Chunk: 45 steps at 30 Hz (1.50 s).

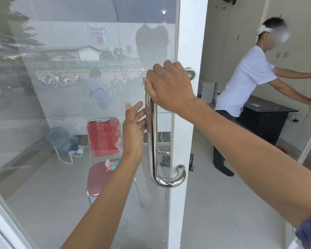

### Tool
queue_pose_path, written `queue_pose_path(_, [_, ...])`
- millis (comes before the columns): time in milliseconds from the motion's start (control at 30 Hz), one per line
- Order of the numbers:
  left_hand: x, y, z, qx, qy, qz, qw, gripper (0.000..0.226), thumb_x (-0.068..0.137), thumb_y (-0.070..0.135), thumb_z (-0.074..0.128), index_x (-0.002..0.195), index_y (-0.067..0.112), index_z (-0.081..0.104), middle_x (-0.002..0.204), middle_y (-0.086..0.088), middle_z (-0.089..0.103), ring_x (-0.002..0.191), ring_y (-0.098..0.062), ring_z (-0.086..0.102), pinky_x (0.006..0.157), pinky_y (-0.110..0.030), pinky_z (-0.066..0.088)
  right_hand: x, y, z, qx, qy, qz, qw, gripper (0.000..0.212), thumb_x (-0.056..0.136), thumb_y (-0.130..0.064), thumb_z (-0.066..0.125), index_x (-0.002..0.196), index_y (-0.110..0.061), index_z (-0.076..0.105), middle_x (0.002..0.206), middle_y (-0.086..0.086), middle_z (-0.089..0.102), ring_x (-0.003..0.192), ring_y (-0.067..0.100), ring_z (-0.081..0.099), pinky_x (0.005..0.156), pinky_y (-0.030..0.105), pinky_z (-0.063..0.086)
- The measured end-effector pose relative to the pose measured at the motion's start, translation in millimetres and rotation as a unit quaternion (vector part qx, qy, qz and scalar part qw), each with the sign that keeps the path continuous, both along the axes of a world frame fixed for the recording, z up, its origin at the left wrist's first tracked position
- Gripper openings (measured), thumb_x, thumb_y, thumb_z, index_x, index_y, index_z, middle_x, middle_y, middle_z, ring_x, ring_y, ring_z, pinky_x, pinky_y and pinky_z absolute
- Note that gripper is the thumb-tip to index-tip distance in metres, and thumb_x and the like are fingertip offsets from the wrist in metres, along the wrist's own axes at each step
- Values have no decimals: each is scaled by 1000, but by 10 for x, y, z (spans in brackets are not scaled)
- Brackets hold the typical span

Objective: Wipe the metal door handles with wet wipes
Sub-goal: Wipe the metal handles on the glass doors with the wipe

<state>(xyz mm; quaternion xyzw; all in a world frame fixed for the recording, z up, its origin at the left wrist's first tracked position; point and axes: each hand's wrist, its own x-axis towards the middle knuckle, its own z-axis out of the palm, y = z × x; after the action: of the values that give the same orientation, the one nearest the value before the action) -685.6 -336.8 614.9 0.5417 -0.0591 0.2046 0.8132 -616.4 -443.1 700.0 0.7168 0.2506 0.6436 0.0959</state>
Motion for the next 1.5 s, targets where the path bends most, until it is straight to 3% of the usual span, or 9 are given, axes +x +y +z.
queue_pose_path(367, [-94,-41,540,153,-69,60,984,30,102,42,39,115,33,65,100,22,71,97,-15,67,96,-32,50,40,-293,68,188,126,106,968,39,102,-32,25,72,-15,44,65,0,47,64,32,48,65,37,32])
queue_pose_path(467, [-121,-70,652,197,-88,67,974,24,101,41,46,97,41,70,91,22,73,100,-7,67,94,-24,49,17,-367,-39,165,126,91,974,42,103,-37,28,94,-12,60,84,5,59,78,28,48,76,41,40])
queue_pose_path(700, [-160,-205,662,232,-164,71,956,25,102,27,48,116,27,68,118,26,62,111,19,53,90,1,34,50,-595,-129,30,116,116,986,41,107,-33,31,134,-13,56,127,7,60,113,33,55,97,44,43])
queue_pose_path(800, [-208,-230,584,282,-216,96,930,25,102,18,49,120,29,64,117,37,52,112,29,42,97,1,28,59,-633,-200,81,142,146,976,45,107,-32,27,138,-10,53,139,10,56,133,34,47,111,45,37])
queue_pose_path(933, [-200,-222,413,324,-252,119,904,28,101,16,51,124,13,67,129,17,57,122,24,39,106,-7,28,-24,-679,-391,209,190,186,941,42,107,-23,32,147,-11,43,154,6,42,145,22,35,112,37,41])
queue_pose_path(1067, [-260,-339,293,316,-221,100,917,26,100,20,52,118,13,70,125,6,67,124,1,54,106,-21,40,-204,-883,-538,242,247,167,923,42,107,-23,31,148,-14,41,150,2,47,129,20,52,84,27,46])
queue_pose_path(1200, [-281,-575,164,300,-116,18,947,26,99,25,54,118,18,70,116,10,71,109,3,63,98,-18,47,-331,-1098,-717,223,288,123,923,34,106,-23,36,130,-11,57,95,10,70,80,34,65,62,29,35])
queue_pose_path(1333, [-149,-854,-121,328,-14,-36,944,29,93,34,54,120,32,64,113,10,71,97,-12,70,95,-36,53,-419,-1331,-950,221,362,125,897,36,104,-30,36,124,-13,60,72,5,61,71,36,61,62,39,46])
queue_pose_path(1500, [-33,-1334,-585,321,81,-95,939,21,95,20,54,111,31,62,104,2,72,80,-10,74,90,-40,56,-418,-1850,-1505,230,471,139,840,47,98,-47,29,125,-27,62,94,8,72,81,31,64,75,42,53])
